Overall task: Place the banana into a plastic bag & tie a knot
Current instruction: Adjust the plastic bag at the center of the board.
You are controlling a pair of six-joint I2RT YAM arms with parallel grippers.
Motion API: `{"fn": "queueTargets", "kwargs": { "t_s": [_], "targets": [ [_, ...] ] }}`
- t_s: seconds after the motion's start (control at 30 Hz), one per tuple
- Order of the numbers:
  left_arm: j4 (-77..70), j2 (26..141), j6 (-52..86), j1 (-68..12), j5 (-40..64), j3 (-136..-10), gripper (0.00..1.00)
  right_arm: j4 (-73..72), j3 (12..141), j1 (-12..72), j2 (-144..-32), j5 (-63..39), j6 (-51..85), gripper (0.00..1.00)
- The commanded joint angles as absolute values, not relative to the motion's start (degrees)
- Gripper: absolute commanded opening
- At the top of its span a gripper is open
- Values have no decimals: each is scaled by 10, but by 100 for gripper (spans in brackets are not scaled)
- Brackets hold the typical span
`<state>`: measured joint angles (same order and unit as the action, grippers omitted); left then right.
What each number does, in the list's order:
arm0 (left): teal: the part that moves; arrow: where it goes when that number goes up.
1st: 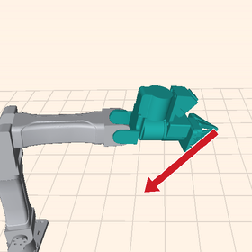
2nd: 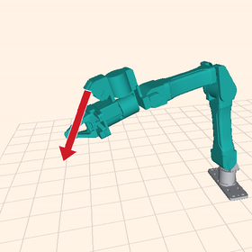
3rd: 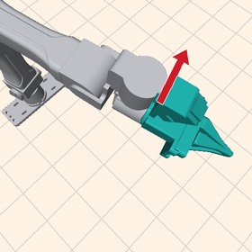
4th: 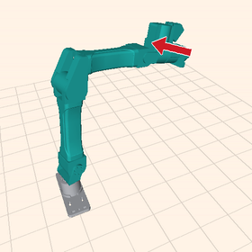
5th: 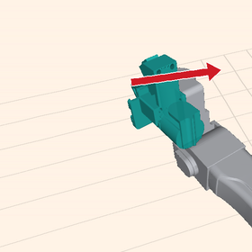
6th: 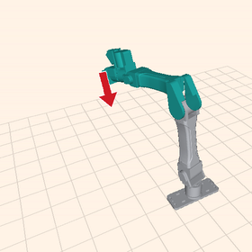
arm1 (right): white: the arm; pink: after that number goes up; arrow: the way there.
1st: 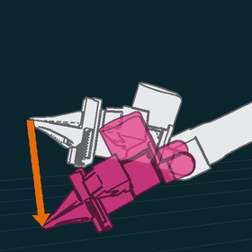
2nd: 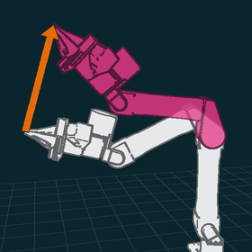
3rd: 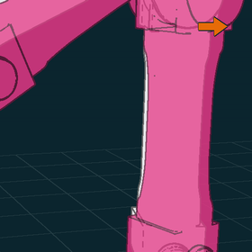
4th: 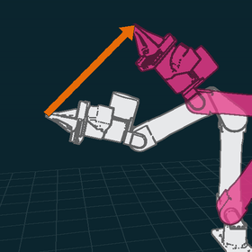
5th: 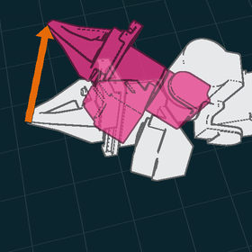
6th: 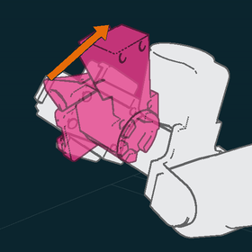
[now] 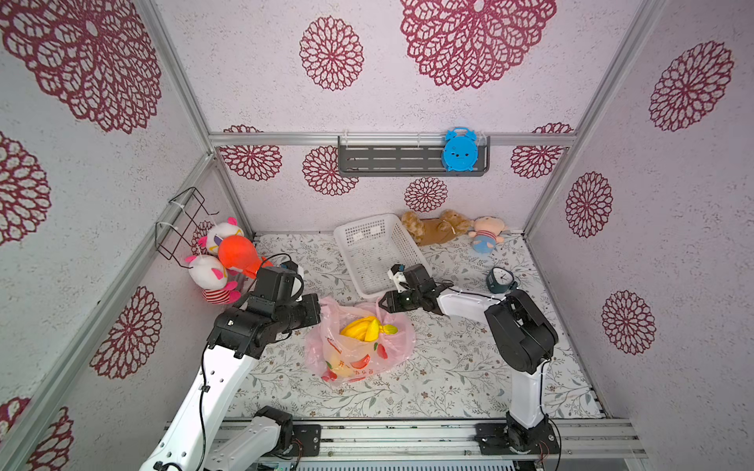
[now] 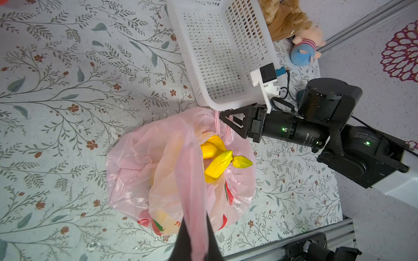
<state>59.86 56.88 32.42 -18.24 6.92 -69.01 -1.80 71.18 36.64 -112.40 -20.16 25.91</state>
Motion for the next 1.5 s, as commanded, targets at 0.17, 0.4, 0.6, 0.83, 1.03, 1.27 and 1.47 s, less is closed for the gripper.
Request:
{"fn": "queueTargets", "kwargs": {
  "t_s": [0.17,0.4,0.6,0.83,1.03,1.27,1.47],
  "targets": [
    [592,575,323,-186,66,-693,0,18,652,389,-913,6,211,0],
    [595,619,319,-186,50,-733,0,82,617,427,-676,228,175,0],
    [611,675,316,-187,81,-819,0,99,639,433,-598,210,154,0],
    [684,727,297,-190,71,-940,0,91,663,414,-554,139,73,0],
    [740,793,276,-202,43,-1027,0,106,699,366,-566,-31,31,0],
    [761,846,249,-202,3,-1063,7,91,711,298,-637,-257,33,0],
    [714,830,225,-203,36,-1044,55,52,708,241,-669,-305,70,0]
  ]
}}
